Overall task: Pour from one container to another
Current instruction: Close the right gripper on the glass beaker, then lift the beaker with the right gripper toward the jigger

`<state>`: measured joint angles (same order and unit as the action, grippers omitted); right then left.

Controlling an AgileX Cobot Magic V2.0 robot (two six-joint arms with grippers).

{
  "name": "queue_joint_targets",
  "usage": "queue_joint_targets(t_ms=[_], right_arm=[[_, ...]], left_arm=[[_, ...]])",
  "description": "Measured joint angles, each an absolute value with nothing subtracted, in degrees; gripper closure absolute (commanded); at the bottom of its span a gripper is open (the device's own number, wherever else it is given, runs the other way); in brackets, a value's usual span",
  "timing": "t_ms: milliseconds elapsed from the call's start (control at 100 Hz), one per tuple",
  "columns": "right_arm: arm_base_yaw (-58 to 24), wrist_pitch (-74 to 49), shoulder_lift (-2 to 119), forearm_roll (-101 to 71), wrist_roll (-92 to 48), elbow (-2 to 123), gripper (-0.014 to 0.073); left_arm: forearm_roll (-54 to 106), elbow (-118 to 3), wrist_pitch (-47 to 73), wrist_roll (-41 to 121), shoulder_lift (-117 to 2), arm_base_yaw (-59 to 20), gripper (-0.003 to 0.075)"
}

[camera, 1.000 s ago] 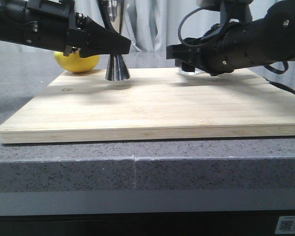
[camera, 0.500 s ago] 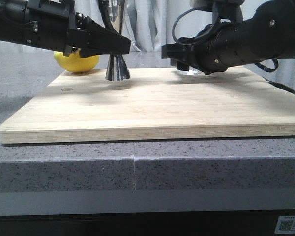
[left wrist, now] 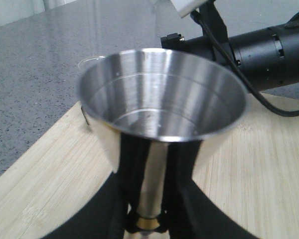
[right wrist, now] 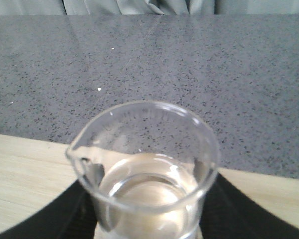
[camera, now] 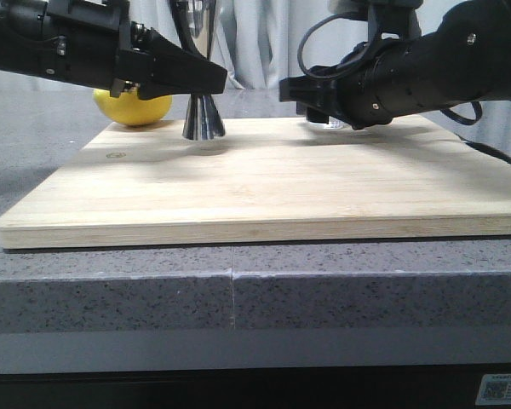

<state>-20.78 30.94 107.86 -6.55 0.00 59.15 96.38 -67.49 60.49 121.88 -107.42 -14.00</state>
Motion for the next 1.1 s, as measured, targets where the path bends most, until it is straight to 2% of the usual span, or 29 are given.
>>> queue_joint_targets(t_ms=[330, 610, 1100], right_arm=[[-20.78, 29.31, 107.10, -4.85, 0.00, 59.19, 0.0333], [-20.78, 24.17, 101.39, -0.82, 0.00, 59.19, 0.0333], [-21.35, 6.58, 93.33, 9.14, 0.00, 64.26, 0.0333]], left_arm=[[96.38, -67.49, 60.49, 121.88, -107.42, -14.00, 0.0713], [96.38, -67.49, 60.49, 121.88, -107.42, -14.00, 0.0713], [96.38, -67.49, 60.49, 121.88, -107.42, -14.00, 0.0713]])
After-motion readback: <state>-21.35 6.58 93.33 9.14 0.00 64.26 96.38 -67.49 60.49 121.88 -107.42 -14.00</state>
